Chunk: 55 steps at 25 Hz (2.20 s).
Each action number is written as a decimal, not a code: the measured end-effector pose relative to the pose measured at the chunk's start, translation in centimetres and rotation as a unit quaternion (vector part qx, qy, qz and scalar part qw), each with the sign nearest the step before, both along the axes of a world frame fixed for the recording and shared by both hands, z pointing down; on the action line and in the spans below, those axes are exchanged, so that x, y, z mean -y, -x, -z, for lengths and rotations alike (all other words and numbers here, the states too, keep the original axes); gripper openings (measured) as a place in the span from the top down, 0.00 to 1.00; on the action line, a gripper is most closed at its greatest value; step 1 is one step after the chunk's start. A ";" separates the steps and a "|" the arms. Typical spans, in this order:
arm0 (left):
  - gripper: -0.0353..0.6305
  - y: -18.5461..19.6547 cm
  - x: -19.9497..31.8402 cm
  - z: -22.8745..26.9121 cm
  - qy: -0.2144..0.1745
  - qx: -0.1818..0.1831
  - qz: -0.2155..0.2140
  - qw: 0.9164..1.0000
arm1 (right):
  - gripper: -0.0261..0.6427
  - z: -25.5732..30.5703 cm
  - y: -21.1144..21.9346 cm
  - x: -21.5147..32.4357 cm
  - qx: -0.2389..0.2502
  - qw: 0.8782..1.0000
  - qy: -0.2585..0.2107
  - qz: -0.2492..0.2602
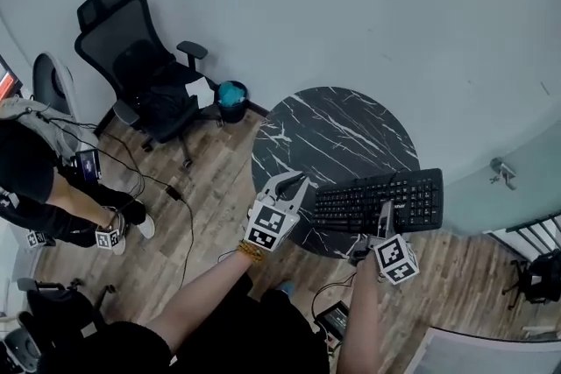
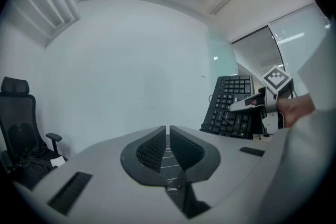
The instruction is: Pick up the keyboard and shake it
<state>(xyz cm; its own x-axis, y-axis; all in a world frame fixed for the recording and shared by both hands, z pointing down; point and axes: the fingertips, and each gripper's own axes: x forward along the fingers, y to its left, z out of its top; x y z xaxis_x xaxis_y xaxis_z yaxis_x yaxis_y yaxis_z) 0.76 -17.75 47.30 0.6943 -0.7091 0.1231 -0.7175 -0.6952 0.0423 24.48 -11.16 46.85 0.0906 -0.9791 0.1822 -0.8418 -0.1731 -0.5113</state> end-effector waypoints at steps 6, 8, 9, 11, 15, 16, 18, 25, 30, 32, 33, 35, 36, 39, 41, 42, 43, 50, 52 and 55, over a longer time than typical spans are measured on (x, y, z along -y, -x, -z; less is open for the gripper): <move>0.90 -4.0 -1.2 0.4 -0.008 0.016 -0.039 0.999 | 0.84 -5.1 -2.1 -2.2 0.230 0.972 -0.036 -0.027; 0.90 -4.7 -1.6 0.2 -0.006 0.019 -0.047 0.999 | 0.84 -6.1 -2.3 -2.8 0.237 0.971 -0.031 -0.029; 0.90 -4.9 -1.7 0.1 -0.005 0.020 -0.048 0.999 | 0.84 -6.4 -2.3 -2.9 0.236 0.971 -0.029 -0.028; 0.90 -5.3 -1.7 -0.2 -0.003 0.020 -0.049 0.999 | 0.84 -6.6 -2.4 -3.0 0.229 0.973 -0.025 -0.025; 0.90 -5.7 -1.4 -0.4 -0.001 0.023 -0.049 0.999 | 0.84 -6.0 -3.3 -2.7 0.218 0.975 -0.025 -0.020; 0.90 -5.6 -1.3 -0.4 -0.001 0.023 -0.048 0.999 | 0.84 -5.6 -3.7 -2.5 0.215 0.976 -0.029 -0.021; 0.90 -5.3 -0.9 -0.4 -0.001 0.022 -0.044 0.999 | 0.84 -4.2 -4.6 -2.3 0.193 0.980 -0.038 -0.022; 0.90 -3.6 0.1 -0.8 0.005 0.014 -0.023 1.000 | 0.84 3.7 -7.0 0.4 -0.121 0.992 -0.017 -0.001; 0.90 -2.6 0.8 -2.1 0.015 0.010 -0.008 1.000 | 0.84 6.3 -5.2 2.8 -0.424 0.904 0.047 0.006; 0.90 -2.2 1.0 -2.8 0.020 0.009 0.000 1.000 | 0.84 5.6 -3.6 3.8 -0.519 0.851 0.075 0.019; 0.90 -2.0 1.1 -3.2 0.022 0.008 0.004 1.000 | 0.84 4.6 -2.8 4.3 -0.558 0.824 0.091 0.031; 0.90 -1.3 1.4 -4.0 0.026 0.005 0.015 1.000 | 0.84 1.7 -1.5 5.2 -0.626 0.768 0.119 0.060; 0.90 -0.9 1.5 -4.4 0.027 0.003 0.020 0.999 | 0.84 0.0 -0.7 5.5 -0.654 0.741 0.131 0.077; 0.90 0.5 1.8 -5.7 0.026 0.002 0.037 0.999 | 0.84 -5.8 1.8 5.7 -0.702 0.682 0.155 0.130; 0.90 1.7 1.8 -6.6 0.029 0.001 0.051 0.998 | 0.84 -9.6 3.6 5.3 -0.709 0.665 0.165 0.166; 0.90 2.3 1.7 -7.0 0.033 0.001 0.059 0.998 | 0.84 -11.3 4.6 5.0 -0.707 0.661 0.169 0.186; 0.90 3.0 1.5 -7.4 0.038 0.000 0.066 0.997 | 0.84 -12.6 5.5 4.5 -0.704 0.658 0.172 0.203; 0.90 5.7 0.6 -6.3 0.041 0.004 0.098 0.994 | 0.83 -9.3 7.1 4.1 -0.647 0.717 0.157 0.207; 0.90 5.5 0.3 -5.3 0.035 0.007 0.094 0.995 | 0.83 -5.4 6.3 4.4 -0.588 0.777 0.134 0.181; 0.90 4.3 0.2 -3.3 0.026 0.009 0.080 0.996 | 0.84 0.9 3.9 4.8 -0.440 0.885 0.074 0.130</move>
